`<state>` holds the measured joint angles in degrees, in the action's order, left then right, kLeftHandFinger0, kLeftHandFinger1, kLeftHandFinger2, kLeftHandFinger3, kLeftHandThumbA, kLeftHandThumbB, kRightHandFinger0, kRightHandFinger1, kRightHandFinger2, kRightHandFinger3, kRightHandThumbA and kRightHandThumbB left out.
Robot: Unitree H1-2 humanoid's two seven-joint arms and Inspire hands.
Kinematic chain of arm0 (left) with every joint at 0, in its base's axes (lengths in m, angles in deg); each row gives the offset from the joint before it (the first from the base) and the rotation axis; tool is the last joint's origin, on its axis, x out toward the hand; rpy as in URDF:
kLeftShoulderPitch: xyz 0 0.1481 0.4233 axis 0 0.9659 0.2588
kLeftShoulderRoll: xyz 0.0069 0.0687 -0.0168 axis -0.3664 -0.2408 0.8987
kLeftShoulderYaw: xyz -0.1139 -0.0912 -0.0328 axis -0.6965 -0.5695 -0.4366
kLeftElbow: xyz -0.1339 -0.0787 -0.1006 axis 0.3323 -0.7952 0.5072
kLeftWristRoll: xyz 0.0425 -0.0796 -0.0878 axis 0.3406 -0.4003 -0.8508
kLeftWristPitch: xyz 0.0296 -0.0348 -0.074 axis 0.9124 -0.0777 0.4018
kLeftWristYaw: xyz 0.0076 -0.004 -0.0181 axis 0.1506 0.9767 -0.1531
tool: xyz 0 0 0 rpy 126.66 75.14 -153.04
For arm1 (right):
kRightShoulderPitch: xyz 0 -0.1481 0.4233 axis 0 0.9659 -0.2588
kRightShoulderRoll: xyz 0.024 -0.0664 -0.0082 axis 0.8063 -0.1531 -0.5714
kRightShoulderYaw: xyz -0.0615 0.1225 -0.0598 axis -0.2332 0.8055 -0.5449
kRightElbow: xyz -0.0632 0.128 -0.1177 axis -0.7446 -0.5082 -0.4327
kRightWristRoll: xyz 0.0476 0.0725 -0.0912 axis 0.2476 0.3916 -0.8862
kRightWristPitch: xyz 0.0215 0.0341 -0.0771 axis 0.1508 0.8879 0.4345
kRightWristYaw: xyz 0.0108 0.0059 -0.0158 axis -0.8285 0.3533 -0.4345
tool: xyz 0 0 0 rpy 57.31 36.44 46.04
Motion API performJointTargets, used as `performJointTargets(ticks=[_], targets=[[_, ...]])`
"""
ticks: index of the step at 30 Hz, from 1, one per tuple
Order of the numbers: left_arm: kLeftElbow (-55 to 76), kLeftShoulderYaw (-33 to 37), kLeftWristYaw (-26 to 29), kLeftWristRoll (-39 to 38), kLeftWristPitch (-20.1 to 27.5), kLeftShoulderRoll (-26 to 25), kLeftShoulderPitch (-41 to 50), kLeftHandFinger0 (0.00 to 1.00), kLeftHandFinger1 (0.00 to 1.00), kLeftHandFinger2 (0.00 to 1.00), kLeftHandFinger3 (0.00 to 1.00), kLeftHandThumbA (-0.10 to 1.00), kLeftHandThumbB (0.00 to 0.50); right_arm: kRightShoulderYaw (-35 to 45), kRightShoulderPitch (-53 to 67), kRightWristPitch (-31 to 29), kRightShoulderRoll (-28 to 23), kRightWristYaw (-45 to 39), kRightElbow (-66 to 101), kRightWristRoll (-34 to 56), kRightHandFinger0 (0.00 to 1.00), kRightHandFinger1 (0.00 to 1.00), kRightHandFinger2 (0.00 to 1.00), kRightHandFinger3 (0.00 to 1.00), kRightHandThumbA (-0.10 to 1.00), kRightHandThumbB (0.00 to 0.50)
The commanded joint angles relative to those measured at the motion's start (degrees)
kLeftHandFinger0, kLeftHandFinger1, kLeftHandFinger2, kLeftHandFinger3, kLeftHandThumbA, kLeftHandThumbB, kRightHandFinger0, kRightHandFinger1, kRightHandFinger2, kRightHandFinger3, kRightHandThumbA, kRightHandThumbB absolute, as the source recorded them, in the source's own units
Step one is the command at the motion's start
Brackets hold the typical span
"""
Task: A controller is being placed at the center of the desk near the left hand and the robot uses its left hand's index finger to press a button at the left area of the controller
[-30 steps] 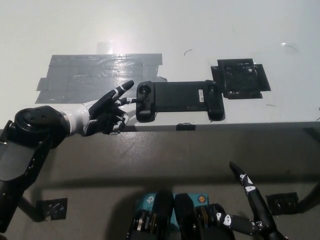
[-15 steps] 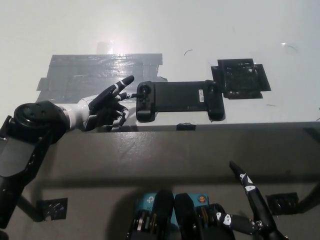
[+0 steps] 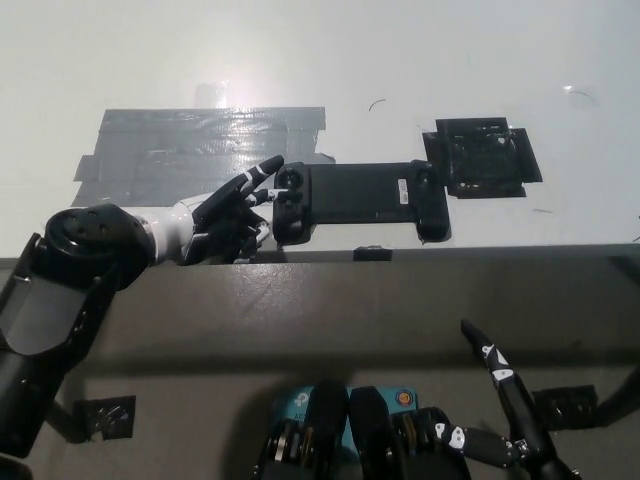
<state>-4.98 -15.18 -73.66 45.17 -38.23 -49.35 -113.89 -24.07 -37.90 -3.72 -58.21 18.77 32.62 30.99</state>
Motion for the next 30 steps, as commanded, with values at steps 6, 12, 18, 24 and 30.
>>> performJointTargets(ticks=[6,12,18,24,30], targets=[[-0.4,-1.3,-0.6,0.7,-0.8,-0.4,-3.3,0.00,0.00,0.14,1.00,1.00,0.463,0.0,-0.5,-1.9,-0.3,-0.4,1.7,0.1,1.00,1.00,1.00,1.00,1.00,0.259],[-0.4,-1.5,-0.6,1.2,-0.8,-0.4,-3.3,0.00,0.00,0.11,1.00,1.00,0.459,0.1,-0.2,-1.9,-0.2,-0.1,2.2,-0.2,1.00,1.00,1.00,1.00,1.00,0.258],[-1.2,-1.9,-1.2,1.8,-0.8,-1.0,-4.2,0.00,0.00,0.11,1.00,1.00,0.460,0.0,-0.8,-1.8,-0.1,-0.4,1.9,0.0,1.00,1.00,1.00,1.00,1.00,0.258],[-2.2,-2.5,-1.4,1.7,-0.7,-0.8,-5.0,0.02,0.00,0.13,1.00,1.00,0.467,0.1,-1.7,-1.7,0.0,-0.2,1.6,0.0,1.00,1.00,1.00,1.00,1.00,0.257],[-2.6,-2.8,-1.8,1.6,-0.4,-0.7,-5.0,0.00,0.00,0.18,1.00,1.00,0.468,0.1,-2.2,-1.8,-0.1,-0.4,1.6,0.1,1.00,1.00,1.00,1.00,1.00,0.250]])
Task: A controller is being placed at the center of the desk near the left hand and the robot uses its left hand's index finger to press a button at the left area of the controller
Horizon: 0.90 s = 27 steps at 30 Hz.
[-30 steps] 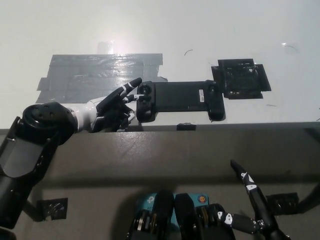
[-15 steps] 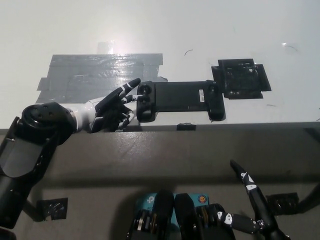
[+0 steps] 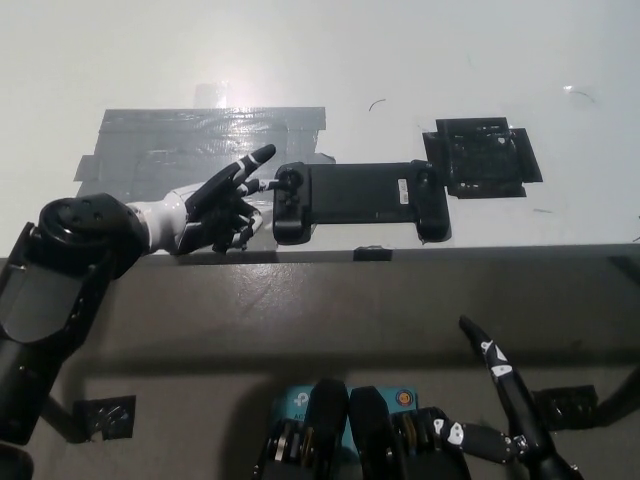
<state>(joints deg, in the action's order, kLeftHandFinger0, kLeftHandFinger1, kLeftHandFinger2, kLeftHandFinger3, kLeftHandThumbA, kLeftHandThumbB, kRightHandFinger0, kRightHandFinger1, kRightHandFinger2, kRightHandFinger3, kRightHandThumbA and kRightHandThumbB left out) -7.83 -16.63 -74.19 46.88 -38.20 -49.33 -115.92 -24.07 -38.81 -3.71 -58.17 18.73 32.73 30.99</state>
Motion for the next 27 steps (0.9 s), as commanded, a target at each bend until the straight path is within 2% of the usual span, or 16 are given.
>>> performJointTargets(ticks=[1,5,15,17,18,19,27], targets=[[0.1,-1.3,-1.3,-0.1,-0.3,-0.7,-3.0,0.00,0.00,0.19,1.00,1.00,0.469,0.1,-1.3,-1.8,-0.1,-0.3,1.5,0.0,1.00,1.00,1.00,1.00,1.00,0.249],[0.2,-1.0,-1.5,0.6,0.4,-0.8,-3.0,0.01,0.00,0.20,1.00,1.00,0.470,0.0,-1.5,-2.0,-0.2,-0.5,1.5,0.1,1.00,1.00,1.00,1.00,1.00,0.240],[0.0,-0.9,-1.3,1.0,0.4,-0.2,-2.8,0.00,0.00,0.15,1.00,1.00,0.467,0.1,-1.7,-1.9,-0.2,-0.2,1.4,0.0,1.00,1.00,1.00,1.00,1.00,0.257],[-0.1,-0.8,-1.4,1.0,0.7,0.0,-2.7,0.01,0.00,0.13,1.00,1.00,0.462,0.2,-1.7,-1.9,-0.2,-0.2,1.6,-0.1,1.00,1.00,1.00,1.00,1.00,0.256],[0.1,-0.8,-1.4,1.0,0.4,0.0,-2.5,0.06,0.00,0.13,1.00,1.00,0.456,0.2,-1.7,-2.0,-0.2,-0.2,1.5,0.1,1.00,1.00,1.00,1.00,1.00,0.257],[0.3,-1.0,-1.4,0.8,-0.2,0.0,-2.4,0.01,0.00,0.13,1.00,1.00,0.458,0.1,-1.6,-1.8,-0.2,-0.3,1.6,0.1,1.00,1.00,1.00,1.00,1.00,0.257],[0.4,-0.7,-1.1,1.8,1.1,0.1,-1.9,0.00,0.00,0.08,1.00,1.00,0.458,0.2,-1.8,-1.9,0.0,-0.1,1.5,0.2,1.00,1.00,1.00,1.00,1.00,0.257]])
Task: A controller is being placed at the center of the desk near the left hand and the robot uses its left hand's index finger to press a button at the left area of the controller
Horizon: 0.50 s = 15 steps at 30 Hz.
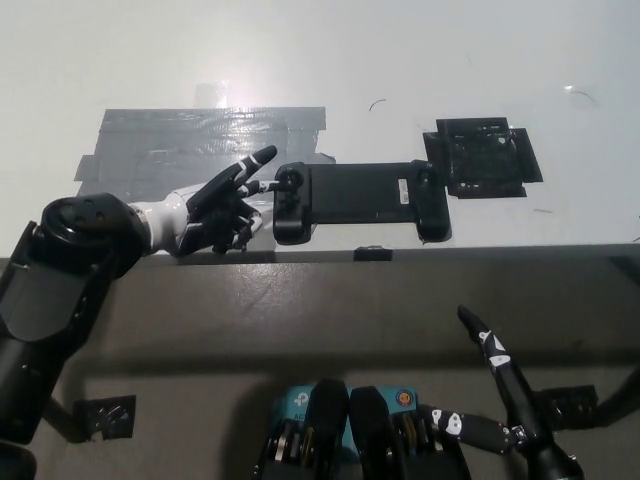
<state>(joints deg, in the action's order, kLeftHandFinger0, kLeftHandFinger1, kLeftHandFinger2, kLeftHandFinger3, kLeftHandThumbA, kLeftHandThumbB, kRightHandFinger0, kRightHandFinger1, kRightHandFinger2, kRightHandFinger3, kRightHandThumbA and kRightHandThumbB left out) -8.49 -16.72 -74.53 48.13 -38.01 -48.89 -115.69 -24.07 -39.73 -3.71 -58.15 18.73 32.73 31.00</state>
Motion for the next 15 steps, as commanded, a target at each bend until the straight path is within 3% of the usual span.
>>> performJointTargets(ticks=[1,8,11,15], targets=[[0.4,-0.6,-0.9,0.4,0.9,-0.1,-2.1,0.00,0.00,0.05,1.00,1.00,0.457,0.2,-0.8,-1.9,0.0,-0.2,1.6,0.3,1.00,1.00,1.00,1.00,1.00,0.255],[0.1,-0.5,-0.8,1.1,1.3,0.2,-1.5,0.00,0.00,0.00,1.00,1.00,0.462,0.1,-0.9,-1.9,-0.2,-0.3,1.5,0.2,1.00,1.00,1.00,1.00,1.00,0.256],[-0.1,-0.6,-0.6,1.2,1.5,0.3,-1.2,0.08,0.00,0.00,1.00,1.00,0.454,0.2,-0.9,-1.8,-0.1,-0.1,1.5,0.0,1.00,1.00,1.00,1.00,1.00,0.260],[-0.3,-0.8,-0.6,0.9,1.4,0.5,-0.7,0.01,0.00,0.03,1.00,1.00,0.453,0.1,-0.8,-1.6,0.0,-0.3,1.8,0.3,1.00,1.00,1.00,1.00,1.00,0.258]])
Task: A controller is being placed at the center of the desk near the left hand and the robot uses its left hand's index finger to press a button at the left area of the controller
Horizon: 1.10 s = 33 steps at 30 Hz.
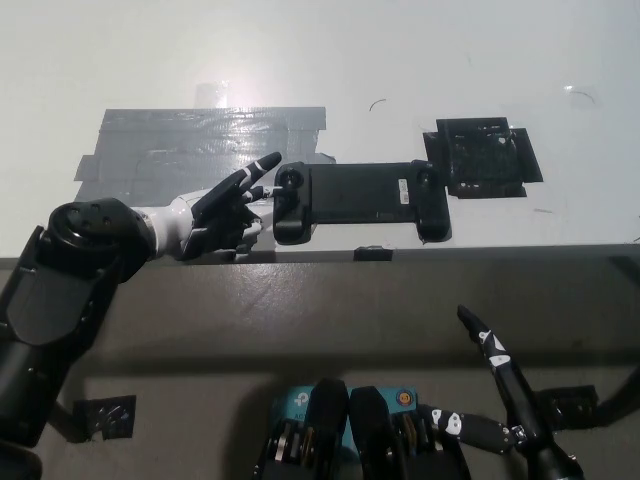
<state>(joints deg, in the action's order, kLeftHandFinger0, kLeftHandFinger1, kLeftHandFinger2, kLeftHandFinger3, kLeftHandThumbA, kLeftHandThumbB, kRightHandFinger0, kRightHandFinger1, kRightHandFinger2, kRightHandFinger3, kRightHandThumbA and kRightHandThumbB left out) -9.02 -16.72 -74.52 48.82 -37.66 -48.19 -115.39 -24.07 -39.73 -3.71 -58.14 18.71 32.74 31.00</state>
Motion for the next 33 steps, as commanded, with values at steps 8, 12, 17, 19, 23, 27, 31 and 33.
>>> performJointTargets(ticks=[8,12,17,19,23,27,31,33], targets=[[-0.1,-0.8,-0.5,0.4,1.6,-0.2,-0.3,0.00,0.00,0.08,1.00,1.00,0.450,0.2,-1.4,-2.0,0.0,-0.2,1.4,0.1,1.00,1.00,1.00,1.00,1.00,0.256],[-0.8,-0.9,-0.6,0.3,2.3,-0.1,0.5,0.00,0.00,0.15,1.00,1.00,0.462,0.1,-1.4,-1.5,-0.1,-0.4,1.6,0.3,1.00,1.00,1.00,1.00,1.00,0.251],[-1.1,-1.7,-0.5,-0.3,2.0,0.5,1.7,0.00,0.00,0.16,1.00,1.00,0.465,0.2,-1.5,-1.4,0.0,-0.4,1.8,0.4,1.00,1.00,1.00,1.00,1.00,0.249],[-1.0,-2.1,-0.5,-0.6,1.2,0.8,2.5,0.00,0.00,0.15,1.00,1.00,0.467,0.1,-1.4,-1.5,0.0,-0.4,1.7,0.4,1.00,1.00,1.00,1.00,1.00,0.250],[-0.8,-2.1,-0.5,-0.2,2.1,1.6,5.1,0.03,0.00,0.16,1.00,1.00,0.455,0.1,-1.6,-1.8,0.0,-0.4,1.3,0.5,1.00,1.00,1.00,1.00,1.00,0.248],[-1.5,-1.6,0.2,0.9,4.1,2.2,7.2,0.00,0.00,0.15,1.00,1.00,0.462,0.1,-1.8,-1.6,0.1,-0.3,1.3,0.4,1.00,1.00,1.00,1.00,1.00,0.254],[-3.9,-1.6,-0.6,0.1,5.6,2.9,8.7,0.00,0.00,0.09,1.00,1.00,0.457,0.1,-1.7,-1.4,0.0,-0.4,1.5,0.4,1.00,1.00,1.00,1.00,1.00,0.254],[-3.9,-1.8,-0.7,-0.3,5.5,3.1,9.2,0.00,0.00,0.07,1.00,1.00,0.447,0.1,-1.6,-1.0,0.0,-0.5,1.8,0.3,1.00,1.00,1.00,1.00,1.00,0.255]])
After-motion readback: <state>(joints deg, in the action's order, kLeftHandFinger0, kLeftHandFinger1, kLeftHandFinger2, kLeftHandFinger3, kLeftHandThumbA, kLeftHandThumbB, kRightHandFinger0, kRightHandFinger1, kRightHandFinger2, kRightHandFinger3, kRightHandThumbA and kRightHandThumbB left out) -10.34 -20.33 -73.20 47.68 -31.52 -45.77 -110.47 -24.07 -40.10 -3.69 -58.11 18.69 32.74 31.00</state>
